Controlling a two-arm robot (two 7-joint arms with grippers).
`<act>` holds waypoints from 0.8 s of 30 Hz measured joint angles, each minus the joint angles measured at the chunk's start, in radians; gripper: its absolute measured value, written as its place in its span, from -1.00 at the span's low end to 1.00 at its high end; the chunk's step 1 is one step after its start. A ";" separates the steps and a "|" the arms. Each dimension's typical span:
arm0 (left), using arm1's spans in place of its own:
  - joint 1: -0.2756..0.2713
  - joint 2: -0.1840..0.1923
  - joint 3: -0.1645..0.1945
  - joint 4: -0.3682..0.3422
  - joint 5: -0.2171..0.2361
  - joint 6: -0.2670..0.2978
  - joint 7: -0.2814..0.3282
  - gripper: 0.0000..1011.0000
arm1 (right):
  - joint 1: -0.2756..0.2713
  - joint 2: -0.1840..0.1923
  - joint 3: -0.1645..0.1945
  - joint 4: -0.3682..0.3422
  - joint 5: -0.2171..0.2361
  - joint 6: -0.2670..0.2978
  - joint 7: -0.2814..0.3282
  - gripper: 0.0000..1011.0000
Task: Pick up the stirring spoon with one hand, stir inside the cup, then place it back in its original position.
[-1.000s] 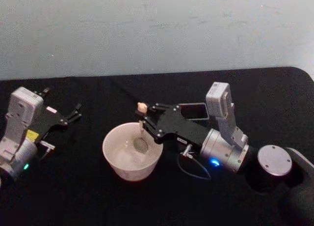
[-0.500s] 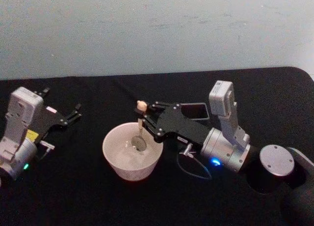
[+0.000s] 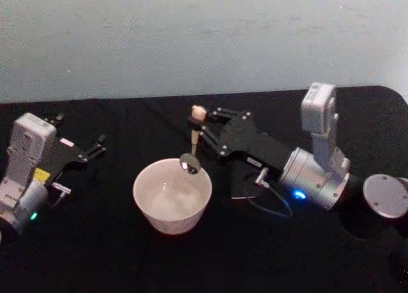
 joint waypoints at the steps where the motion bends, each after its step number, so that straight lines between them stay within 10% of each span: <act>1: 0.000 0.000 0.000 0.000 0.000 0.000 0.000 0.98 | -0.002 0.004 0.004 -0.009 0.002 0.002 -0.003 -0.59; 24: 0.000 0.000 0.000 0.000 0.000 0.000 0.000 0.98 | -0.056 0.138 0.127 -0.167 0.091 0.015 -0.010 -0.59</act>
